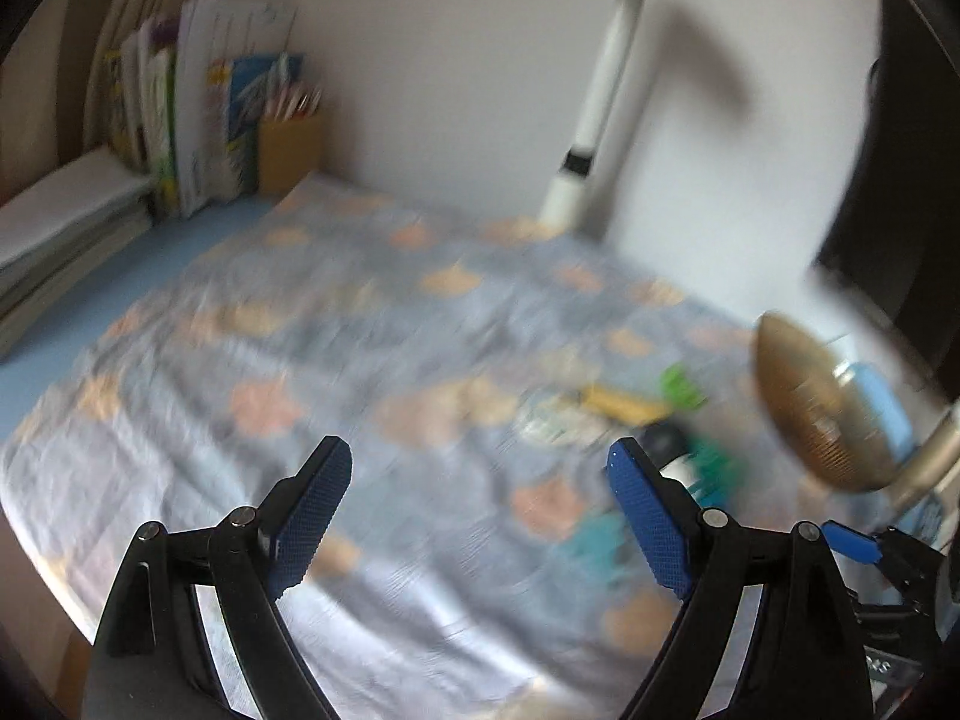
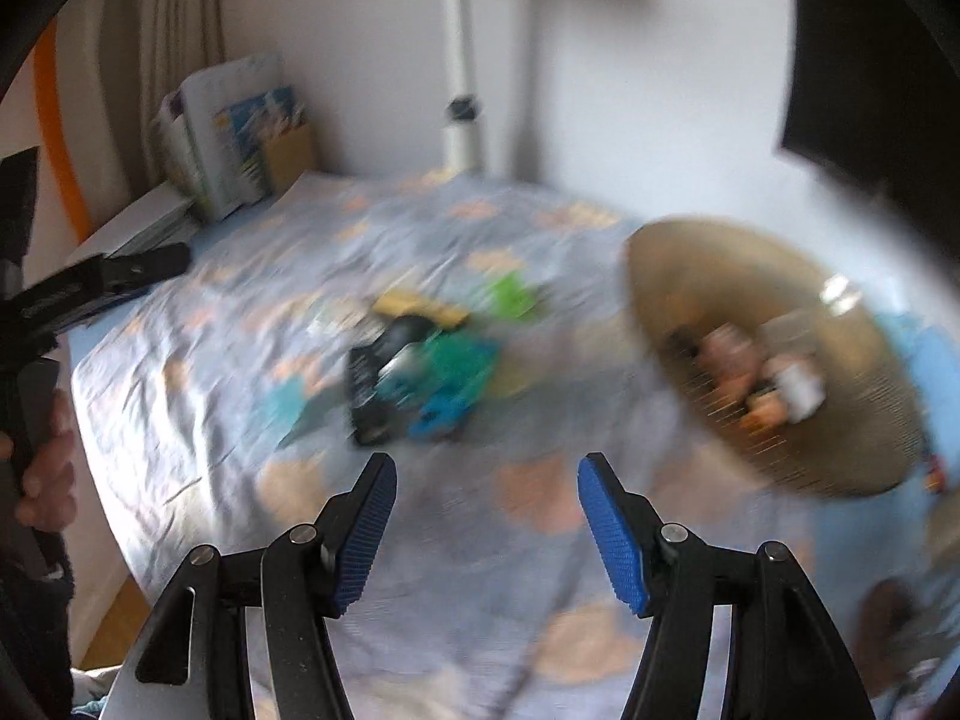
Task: Organize rigid objects
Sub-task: 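Move both open tools back over the remaining toys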
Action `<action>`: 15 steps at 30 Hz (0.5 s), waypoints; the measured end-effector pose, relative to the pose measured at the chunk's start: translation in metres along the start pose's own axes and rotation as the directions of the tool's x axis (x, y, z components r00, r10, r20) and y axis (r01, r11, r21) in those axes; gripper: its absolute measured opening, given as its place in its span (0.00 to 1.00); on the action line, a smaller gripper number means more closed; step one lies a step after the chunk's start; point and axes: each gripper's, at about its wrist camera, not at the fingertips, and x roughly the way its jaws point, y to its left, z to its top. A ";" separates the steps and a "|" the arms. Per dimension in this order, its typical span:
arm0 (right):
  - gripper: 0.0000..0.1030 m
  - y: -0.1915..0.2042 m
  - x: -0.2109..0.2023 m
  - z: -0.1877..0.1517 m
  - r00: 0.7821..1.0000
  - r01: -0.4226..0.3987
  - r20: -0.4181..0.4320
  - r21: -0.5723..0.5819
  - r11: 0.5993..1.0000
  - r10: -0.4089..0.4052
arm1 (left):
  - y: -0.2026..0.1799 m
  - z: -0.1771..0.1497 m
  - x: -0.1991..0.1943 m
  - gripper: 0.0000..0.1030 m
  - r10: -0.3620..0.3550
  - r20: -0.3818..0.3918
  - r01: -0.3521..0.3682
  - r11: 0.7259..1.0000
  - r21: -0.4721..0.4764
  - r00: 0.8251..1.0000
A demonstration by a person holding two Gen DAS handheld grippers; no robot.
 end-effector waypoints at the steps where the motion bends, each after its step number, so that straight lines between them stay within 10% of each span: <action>1: 0.60 0.004 0.007 -0.004 1.000 -0.006 -0.009 -0.003 1.000 0.006 | 0.001 -0.006 0.008 0.84 0.019 -0.019 -0.019 1.000 0.009 1.000; 8: 0.60 0.023 0.033 -0.011 0.997 -0.044 -0.069 -0.034 0.998 0.041 | -0.003 -0.024 0.022 0.84 -0.010 -0.074 0.015 0.998 0.059 0.997; 15: 0.38 0.038 0.057 0.008 0.977 -0.137 -0.169 -0.038 0.990 0.129 | -0.029 -0.029 0.006 0.84 -0.225 -0.120 0.239 0.964 0.113 0.967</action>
